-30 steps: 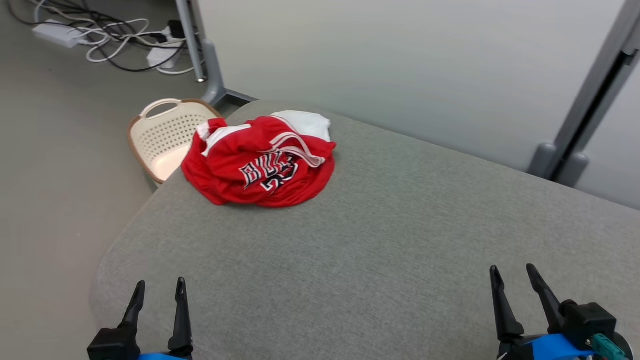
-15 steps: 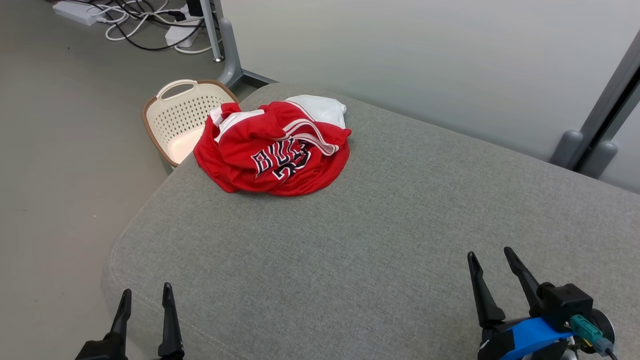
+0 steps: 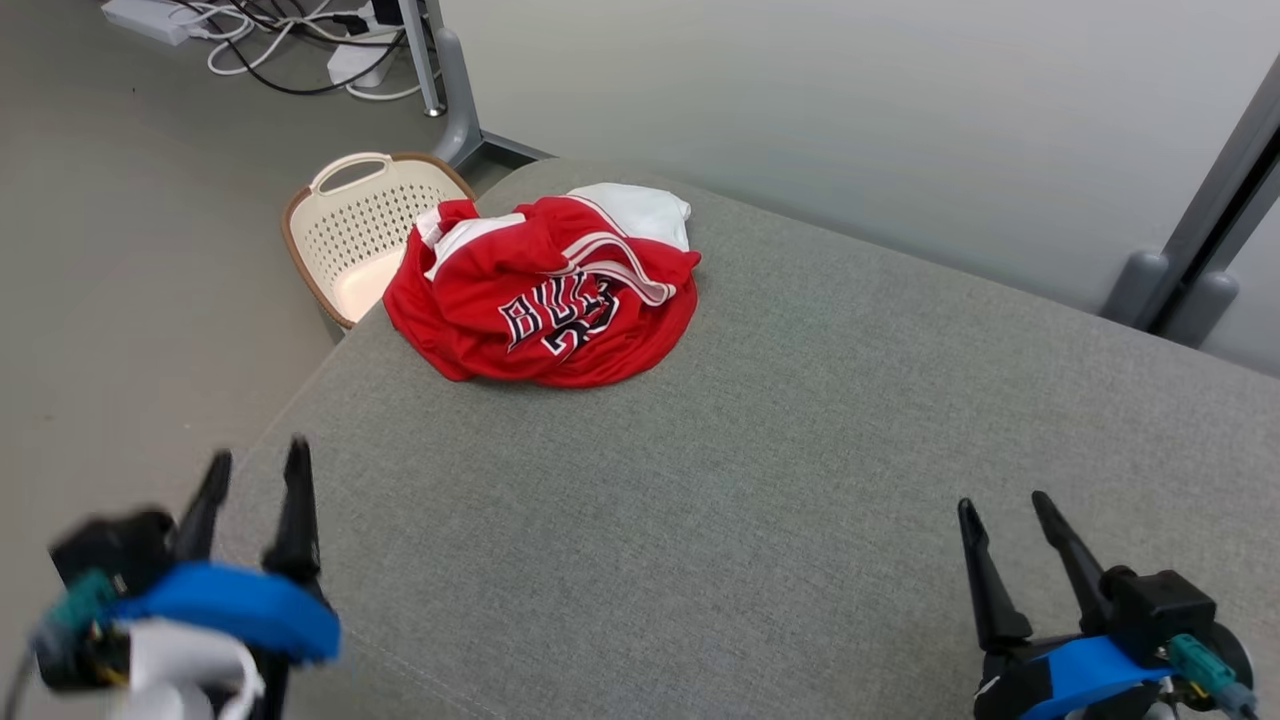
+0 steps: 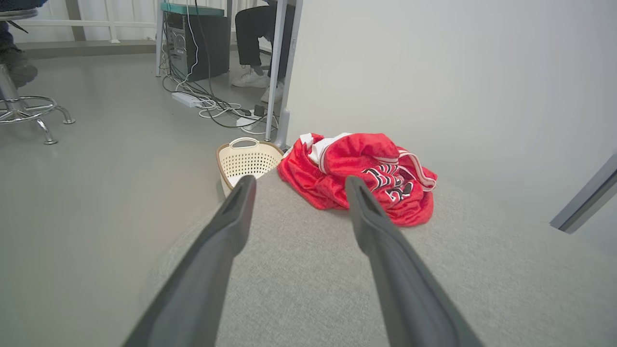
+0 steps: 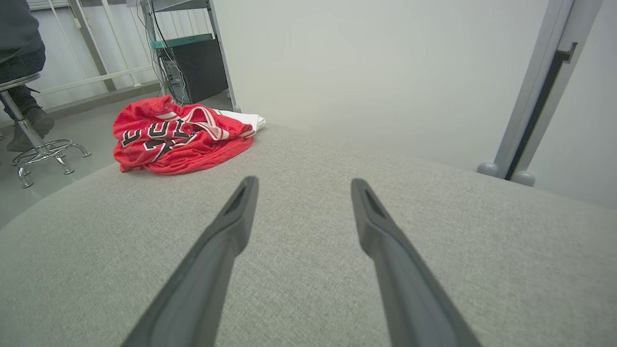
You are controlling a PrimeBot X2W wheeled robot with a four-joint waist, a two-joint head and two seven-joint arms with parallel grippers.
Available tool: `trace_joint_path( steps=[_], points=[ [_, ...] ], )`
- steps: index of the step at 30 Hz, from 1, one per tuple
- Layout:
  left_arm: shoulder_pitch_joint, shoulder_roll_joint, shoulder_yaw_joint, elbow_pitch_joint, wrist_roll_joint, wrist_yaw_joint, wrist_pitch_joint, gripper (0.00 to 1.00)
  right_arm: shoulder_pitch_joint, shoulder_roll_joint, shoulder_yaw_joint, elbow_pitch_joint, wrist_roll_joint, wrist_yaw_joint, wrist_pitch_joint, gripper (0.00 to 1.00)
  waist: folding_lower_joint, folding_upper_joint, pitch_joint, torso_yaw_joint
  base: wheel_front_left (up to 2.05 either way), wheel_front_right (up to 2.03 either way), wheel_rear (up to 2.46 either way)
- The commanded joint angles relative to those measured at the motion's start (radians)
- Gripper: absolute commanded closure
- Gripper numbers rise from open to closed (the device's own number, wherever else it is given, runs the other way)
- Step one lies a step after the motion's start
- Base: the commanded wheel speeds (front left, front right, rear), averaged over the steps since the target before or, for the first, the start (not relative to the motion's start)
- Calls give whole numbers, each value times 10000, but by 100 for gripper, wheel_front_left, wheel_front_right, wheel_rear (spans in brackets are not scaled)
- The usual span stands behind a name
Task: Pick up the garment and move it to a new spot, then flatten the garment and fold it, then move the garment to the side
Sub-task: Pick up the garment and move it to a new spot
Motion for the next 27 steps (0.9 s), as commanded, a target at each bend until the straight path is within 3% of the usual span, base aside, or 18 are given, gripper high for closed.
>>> trace_joint_path(
  steps=[1,7,13,23,27],
  points=[
    [-493,119,65,-98,-177,-102,411,0,40,-45,-105,-100,-65,5,29,0,0,0,106,1,0,0,0],
    [-2330,806,1029,175,-1841,-293,2623,0,-306,-51,-251,-766,-374,5,316,0,0,0,1072,-686,0,0,0],
    [-3514,1499,1841,830,-3037,-362,3953,0,-679,-47,-384,-1400,-713,5,661,0,0,0,2217,-1554,0,0,0],
    [-4693,2810,2891,2268,-3877,-412,4877,0,-1476,-42,-492,-2344,-953,5,882,0,0,0,4139,-3026,0,0,0],
    [-5161,3003,3056,3023,-4203,-501,5168,0,-1718,-45,-494,-2477,-872,5,829,0,0,0,4673,-3528,0,0,0]
  ],
)
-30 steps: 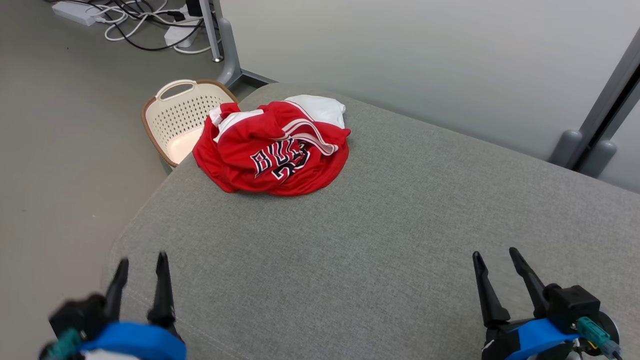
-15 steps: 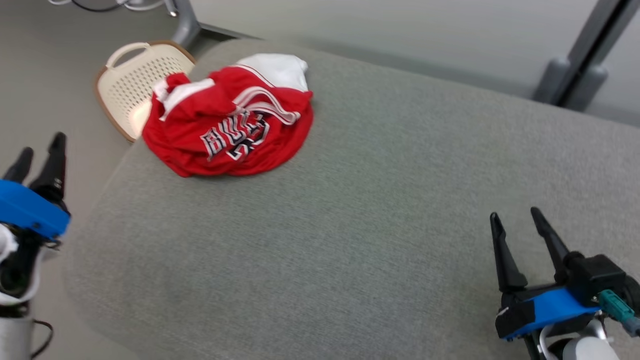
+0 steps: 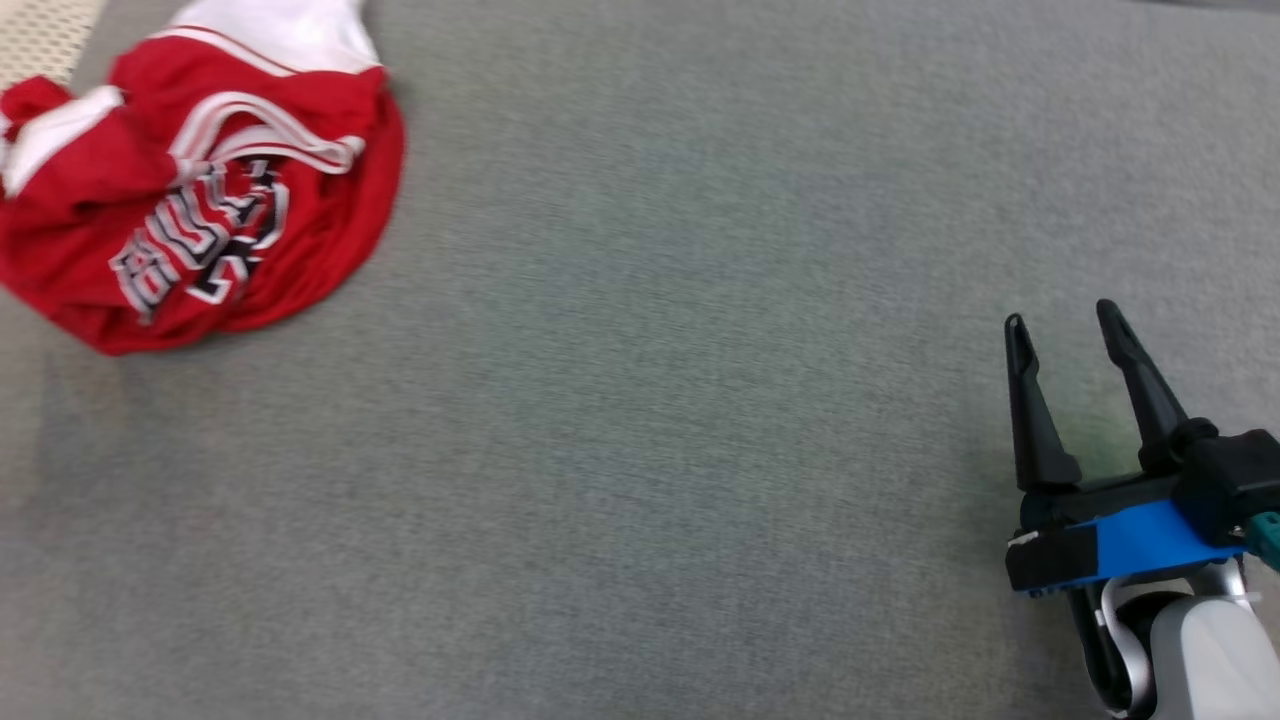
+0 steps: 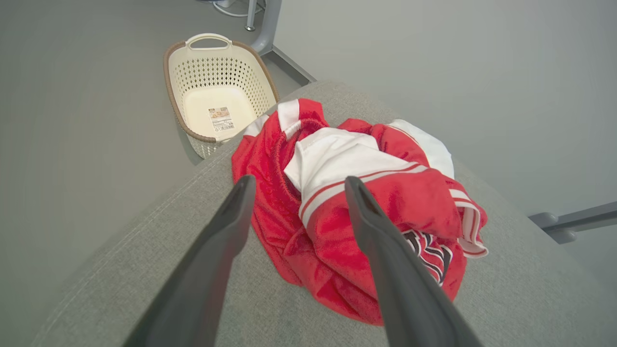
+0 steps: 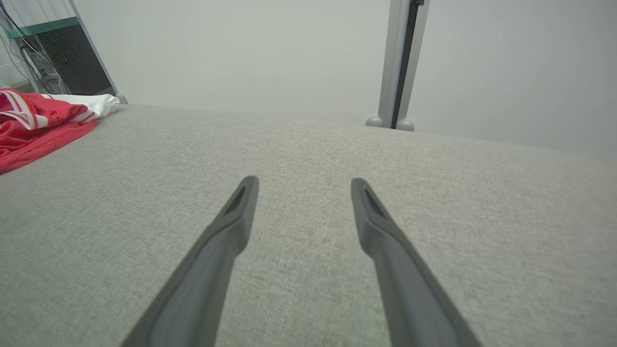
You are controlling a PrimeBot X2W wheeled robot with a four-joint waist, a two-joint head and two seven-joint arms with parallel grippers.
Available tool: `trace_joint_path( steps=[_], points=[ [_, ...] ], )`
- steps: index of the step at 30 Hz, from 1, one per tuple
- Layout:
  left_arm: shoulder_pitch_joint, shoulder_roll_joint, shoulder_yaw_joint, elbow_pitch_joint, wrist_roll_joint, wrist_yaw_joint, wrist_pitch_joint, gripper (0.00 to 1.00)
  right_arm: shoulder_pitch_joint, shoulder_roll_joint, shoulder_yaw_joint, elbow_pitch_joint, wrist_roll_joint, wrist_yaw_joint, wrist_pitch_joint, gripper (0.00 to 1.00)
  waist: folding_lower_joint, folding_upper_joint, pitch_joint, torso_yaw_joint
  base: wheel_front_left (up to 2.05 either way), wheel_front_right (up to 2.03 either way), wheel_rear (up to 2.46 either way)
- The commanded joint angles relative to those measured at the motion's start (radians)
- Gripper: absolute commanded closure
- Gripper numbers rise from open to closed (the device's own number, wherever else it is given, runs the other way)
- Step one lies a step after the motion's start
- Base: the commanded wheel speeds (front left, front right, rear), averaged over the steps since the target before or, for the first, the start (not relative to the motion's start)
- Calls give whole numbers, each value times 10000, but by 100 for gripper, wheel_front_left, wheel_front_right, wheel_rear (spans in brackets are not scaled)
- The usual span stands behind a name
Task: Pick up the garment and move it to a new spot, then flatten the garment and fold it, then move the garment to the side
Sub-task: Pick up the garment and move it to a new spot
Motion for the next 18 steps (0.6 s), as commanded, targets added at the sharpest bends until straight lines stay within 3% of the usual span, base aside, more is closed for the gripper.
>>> trace_joint_path(
  steps=[1,4,12,13,15,18],
  points=[
    [-267,116,63,192,-88,-56,89,0,-211,-40,-10,-72,42,5,-81,0,-3,0,767,-792,0,0,0],
    [-515,149,101,634,-304,-183,297,0,-335,-39,-42,-30,127,5,-175,0,-3,0,1012,-1085,0,0,0],
    [-536,375,-120,1531,-61,260,614,0,-526,-39,76,247,426,5,-445,0,-3,0,1227,-1704,0,0,0],
    [-448,381,-174,1640,-28,337,709,22,-505,-39,95,288,455,5,-472,0,-3,0,1163,-1750,0,0,0],
    [-294,445,-224,1771,52,404,739,100,-423,-39,121,404,553,5,-538,0,-3,0,984,-1819,0,0,0],
    [-211,422,-228,1851,40,318,705,100,-300,-39,115,615,641,5,-617,0,-3,0,607,-1836,0,0,0]
  ],
)
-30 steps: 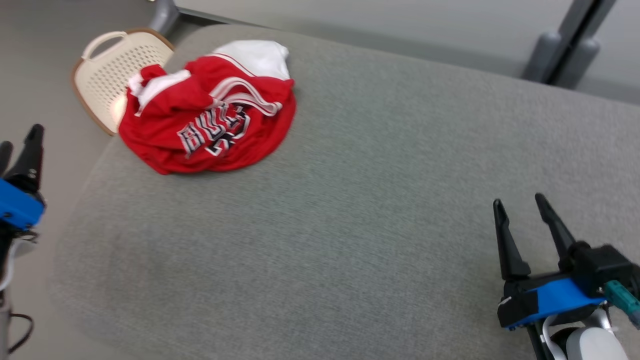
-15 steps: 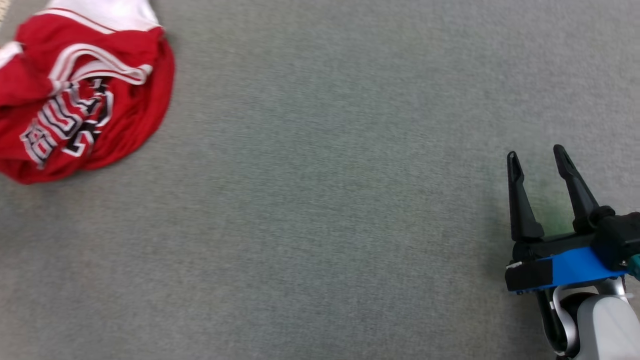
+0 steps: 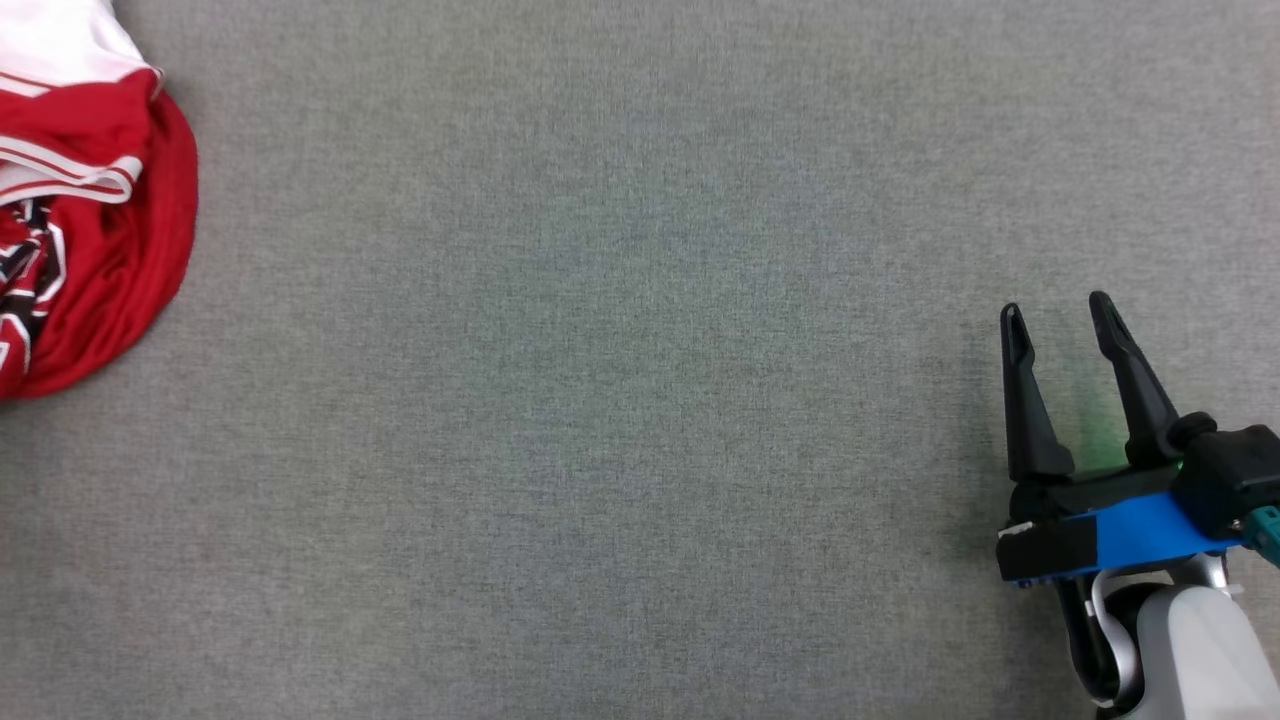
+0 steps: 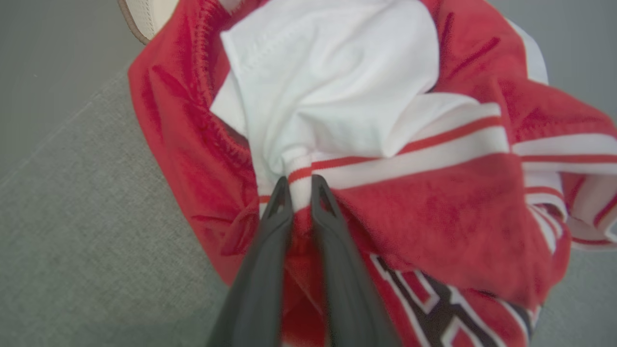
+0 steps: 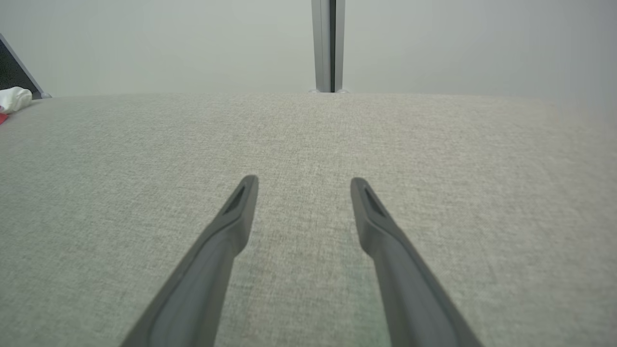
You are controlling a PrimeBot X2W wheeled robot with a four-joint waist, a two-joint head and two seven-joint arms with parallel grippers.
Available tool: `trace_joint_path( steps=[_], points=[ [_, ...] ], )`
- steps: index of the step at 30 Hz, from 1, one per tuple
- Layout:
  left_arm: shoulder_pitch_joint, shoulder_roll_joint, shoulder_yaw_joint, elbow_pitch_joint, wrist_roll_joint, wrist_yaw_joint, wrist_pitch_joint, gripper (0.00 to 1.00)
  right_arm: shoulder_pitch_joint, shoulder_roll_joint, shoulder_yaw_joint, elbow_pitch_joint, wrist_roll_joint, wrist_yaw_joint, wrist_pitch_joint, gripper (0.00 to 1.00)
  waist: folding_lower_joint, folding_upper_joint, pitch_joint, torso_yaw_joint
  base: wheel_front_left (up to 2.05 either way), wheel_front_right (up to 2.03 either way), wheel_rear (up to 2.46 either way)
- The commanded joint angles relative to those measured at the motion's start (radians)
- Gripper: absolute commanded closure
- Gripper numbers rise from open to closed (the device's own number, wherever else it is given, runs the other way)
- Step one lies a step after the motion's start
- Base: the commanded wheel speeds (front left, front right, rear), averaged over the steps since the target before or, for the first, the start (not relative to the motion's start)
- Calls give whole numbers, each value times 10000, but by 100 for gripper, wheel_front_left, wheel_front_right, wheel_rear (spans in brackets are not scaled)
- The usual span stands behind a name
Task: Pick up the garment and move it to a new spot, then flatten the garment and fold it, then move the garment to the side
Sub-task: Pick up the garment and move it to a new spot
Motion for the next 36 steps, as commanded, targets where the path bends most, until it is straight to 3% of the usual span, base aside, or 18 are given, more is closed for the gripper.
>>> trace_joint_path(
  steps=[1,10,21,30,36],
  points=[
    [138,-4,-35,32,37,-102,-50,100,100,-35,15,139,51,5,-102,0,0,0,-417,-13,0,0,0],
    [-329,452,-273,-658,377,-739,-484,100,511,-37,346,878,482,5,-368,0,0,0,-2300,89,0,0,0],
    [-1647,502,-1108,-2883,749,-528,384,100,1309,-37,467,1611,996,5,-632,0,0,0,-4033,-220,0,0,0],
    [-3350,-473,-2099,-4408,778,-259,916,100,1610,-35,466,1786,1093,5,-741,0,0,0,-4735,-1051,0,0,0],
    [-4173,-1186,-2667,-4720,708,-319,985,100,1645,-35,608,1719,1151,5,-675,0,0,0,-4845,-1681,0,0,0]
  ],
)
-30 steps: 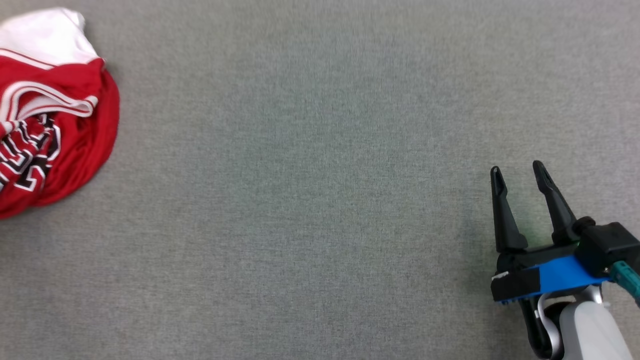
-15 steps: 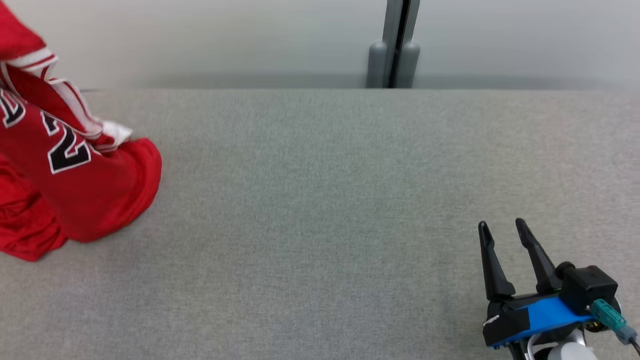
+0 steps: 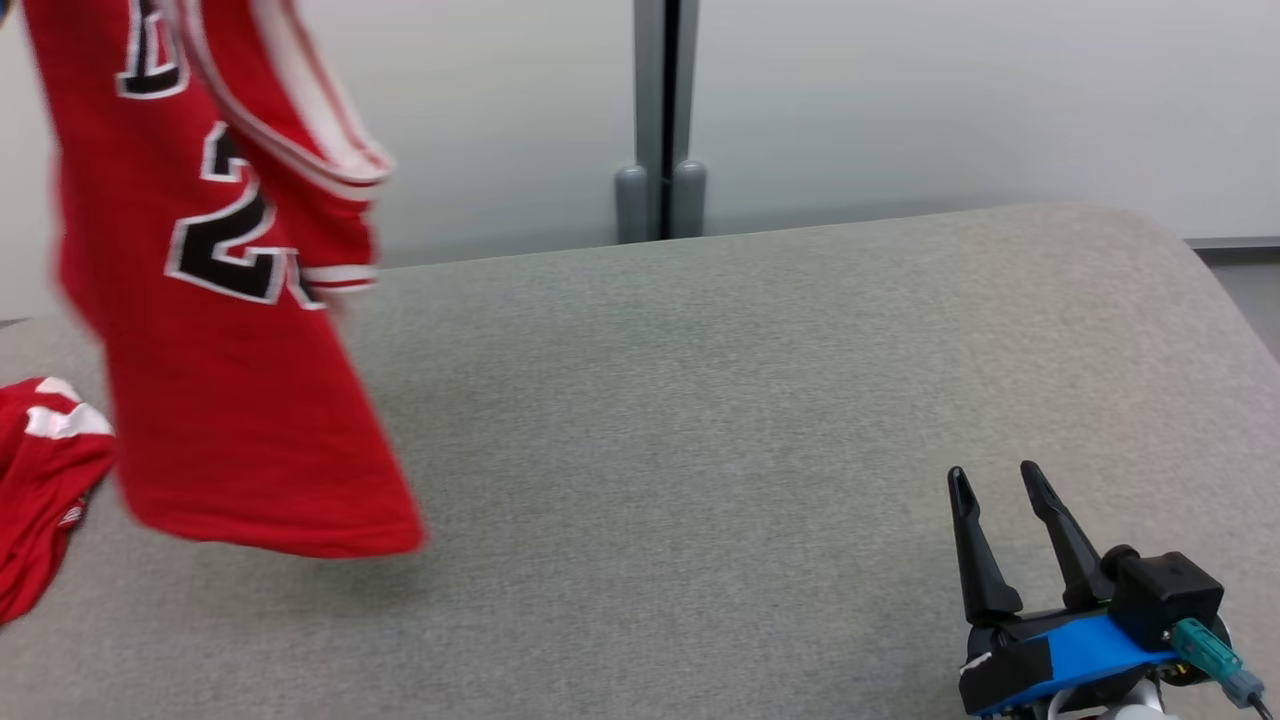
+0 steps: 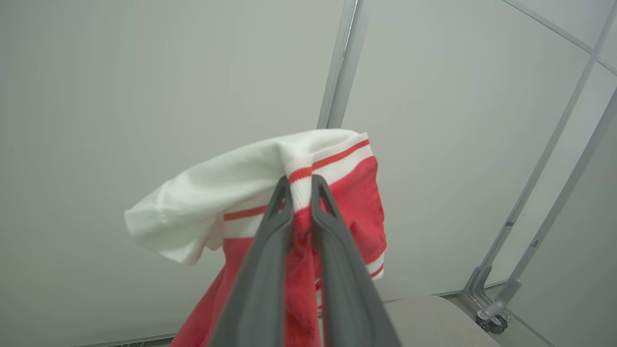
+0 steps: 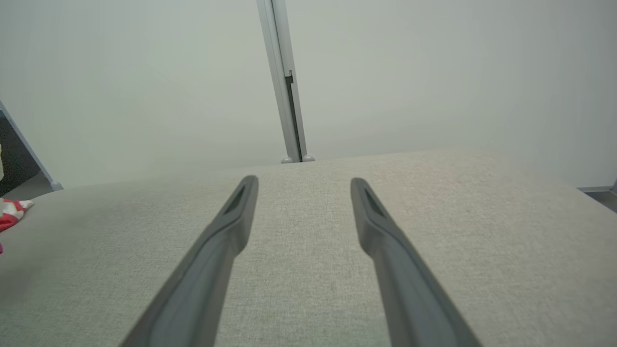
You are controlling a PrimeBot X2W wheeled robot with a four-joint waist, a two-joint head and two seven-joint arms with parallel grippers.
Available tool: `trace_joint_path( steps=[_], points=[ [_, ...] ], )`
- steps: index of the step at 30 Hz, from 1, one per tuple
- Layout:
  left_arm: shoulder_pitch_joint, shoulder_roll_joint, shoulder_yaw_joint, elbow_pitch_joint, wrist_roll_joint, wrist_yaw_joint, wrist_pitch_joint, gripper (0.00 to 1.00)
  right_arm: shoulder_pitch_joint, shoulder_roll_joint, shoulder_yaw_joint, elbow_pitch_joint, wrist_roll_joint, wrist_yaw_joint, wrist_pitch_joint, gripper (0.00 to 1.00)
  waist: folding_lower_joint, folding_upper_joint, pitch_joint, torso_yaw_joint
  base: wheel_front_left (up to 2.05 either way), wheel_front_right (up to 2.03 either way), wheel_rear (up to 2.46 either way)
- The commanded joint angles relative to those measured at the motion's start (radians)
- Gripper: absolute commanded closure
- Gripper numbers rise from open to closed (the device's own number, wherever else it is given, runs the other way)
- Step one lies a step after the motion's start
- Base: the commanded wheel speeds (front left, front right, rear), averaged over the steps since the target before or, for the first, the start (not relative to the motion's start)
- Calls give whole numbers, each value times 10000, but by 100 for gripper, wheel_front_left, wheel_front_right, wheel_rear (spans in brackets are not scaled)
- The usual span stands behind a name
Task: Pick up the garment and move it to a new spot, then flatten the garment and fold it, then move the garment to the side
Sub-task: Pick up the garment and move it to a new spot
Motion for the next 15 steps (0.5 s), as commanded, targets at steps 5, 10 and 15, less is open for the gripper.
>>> trace_joint_path(
  steps=[5,10,15],
  points=[
    [-268,-548,-316,-220,-176,-99,-47,100,-26,-34,150,-127,94,5,60,0,2,-1,134,-708,0,0,0],
    [0,-1189,-696,-349,-358,-218,-213,100,-146,-34,218,-215,136,5,43,0,2,-1,433,-1054,0,0,0],
    [712,-1757,-1175,-238,-403,-419,-524,100,-251,-35,275,-185,239,5,-24,0,2,-1,694,-1237,0,0,0]
  ],
)
